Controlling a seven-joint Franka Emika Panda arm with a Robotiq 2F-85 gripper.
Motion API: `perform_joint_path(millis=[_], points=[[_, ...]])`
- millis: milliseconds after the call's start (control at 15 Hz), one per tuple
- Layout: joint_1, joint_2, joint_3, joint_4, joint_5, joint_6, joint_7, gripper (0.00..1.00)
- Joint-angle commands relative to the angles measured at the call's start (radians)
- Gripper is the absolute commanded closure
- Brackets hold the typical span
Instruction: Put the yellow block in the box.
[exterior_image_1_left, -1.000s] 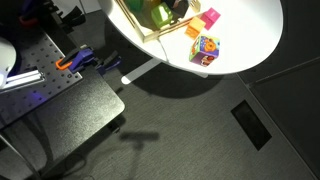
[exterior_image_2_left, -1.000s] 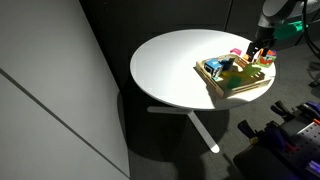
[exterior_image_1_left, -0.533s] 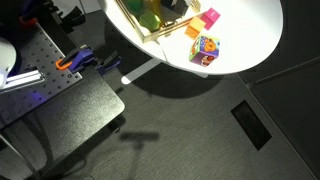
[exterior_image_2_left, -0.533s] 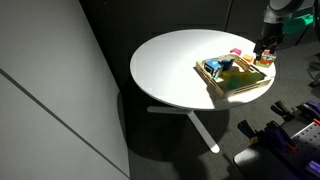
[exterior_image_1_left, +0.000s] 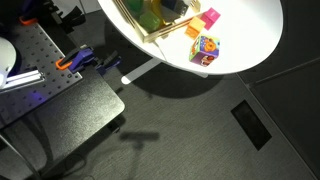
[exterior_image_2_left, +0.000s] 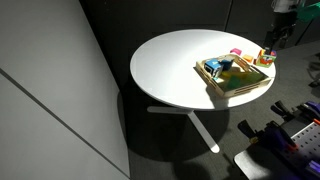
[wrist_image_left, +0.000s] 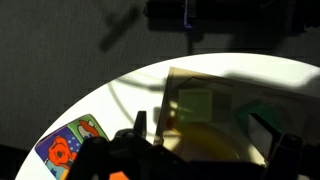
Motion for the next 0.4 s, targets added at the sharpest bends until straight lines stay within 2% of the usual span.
perform_joint_path(millis=[0, 67, 133, 333], points=[[-0.012, -0.082, -0.005, -0.049, 0.039, 0.033, -0.051, 0.0], [-0.011, -0.092, -0.006, -0.052, 0.043, 0.036, -0.056, 0.0], [-0.004, -0.042, -0.001, -0.014, 0.019, 0.01, -0.018, 0.0], [-0.003, -0.045, -0.001, -0.017, 0.02, 0.011, -0.019, 0.0]])
